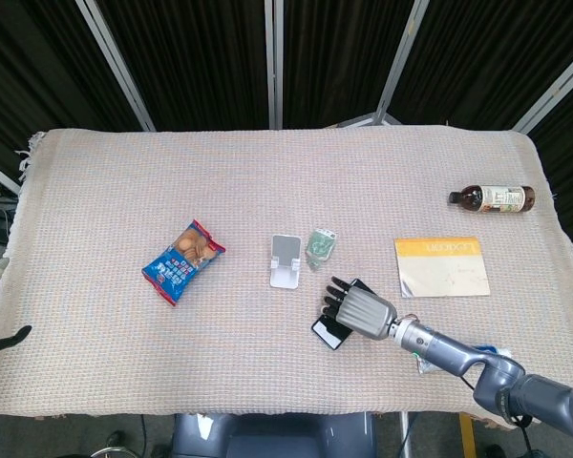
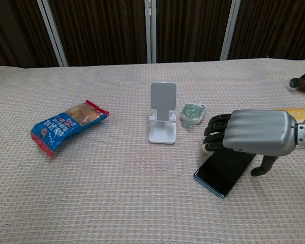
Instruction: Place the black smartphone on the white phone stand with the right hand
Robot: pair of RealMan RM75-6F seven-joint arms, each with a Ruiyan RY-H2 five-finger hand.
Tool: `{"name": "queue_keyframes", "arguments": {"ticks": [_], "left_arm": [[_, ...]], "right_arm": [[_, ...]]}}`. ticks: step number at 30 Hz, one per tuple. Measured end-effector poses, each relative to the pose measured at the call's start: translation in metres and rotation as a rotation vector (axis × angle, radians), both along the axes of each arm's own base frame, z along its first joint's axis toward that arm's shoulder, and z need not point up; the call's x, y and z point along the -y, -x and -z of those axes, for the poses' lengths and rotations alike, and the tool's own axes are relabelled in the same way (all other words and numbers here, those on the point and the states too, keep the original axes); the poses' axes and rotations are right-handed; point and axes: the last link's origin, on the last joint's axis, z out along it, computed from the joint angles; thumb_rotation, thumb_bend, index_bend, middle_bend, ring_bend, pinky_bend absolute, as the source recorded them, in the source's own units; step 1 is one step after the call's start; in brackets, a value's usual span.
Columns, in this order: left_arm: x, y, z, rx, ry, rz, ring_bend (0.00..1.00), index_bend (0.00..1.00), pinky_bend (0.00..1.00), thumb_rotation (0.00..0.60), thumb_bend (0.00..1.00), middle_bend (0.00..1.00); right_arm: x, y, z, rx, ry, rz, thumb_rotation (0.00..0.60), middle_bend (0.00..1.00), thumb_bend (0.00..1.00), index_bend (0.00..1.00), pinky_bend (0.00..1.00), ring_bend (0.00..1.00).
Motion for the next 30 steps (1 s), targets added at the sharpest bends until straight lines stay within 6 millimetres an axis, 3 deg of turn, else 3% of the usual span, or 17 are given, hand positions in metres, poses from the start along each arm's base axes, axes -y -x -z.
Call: {"name": "queue_keyframes", "arguments": {"ticks": [11,18,24,30], "left_arm": [[0.0,0.0,0.002,-0.005,0.0,-0.006,0.0,0.0,0.0,0.6,0.0,0.0],[0.0,-0.001,0.003,-0.008,0.002,-0.005,0.0,0.0,0.0,0.6,0.0,0.0],[0.0,0.0,0.004,-0.006,0.007,-0.008,0.0,0.0,0.0,0.6,0.0,0.0],[0.001,-0.002,0.003,0.006,0.011,0.001,0.0,0.0,0.0,0.6,0.0,0.0]], "right_arm": [[0.004,0.009,0.006,-0.025,0.007,-0.001,0.6,0.25,0.0,0.26,0.16,0.17],[0.003,0.011,0.012,-0.021,0.006,-0.019,0.6,0.49,0.1,0.53,0.22,0.37],[0.003,0.009,0.006,0.016,0.017,-0.052,0.6,0.51,0.13,0.53,0.23,0.39],[0.006,0.001,-0.016,0.056,0.089,-0.139,0.6,0.51,0.14,0.53,0.23,0.39]]}}
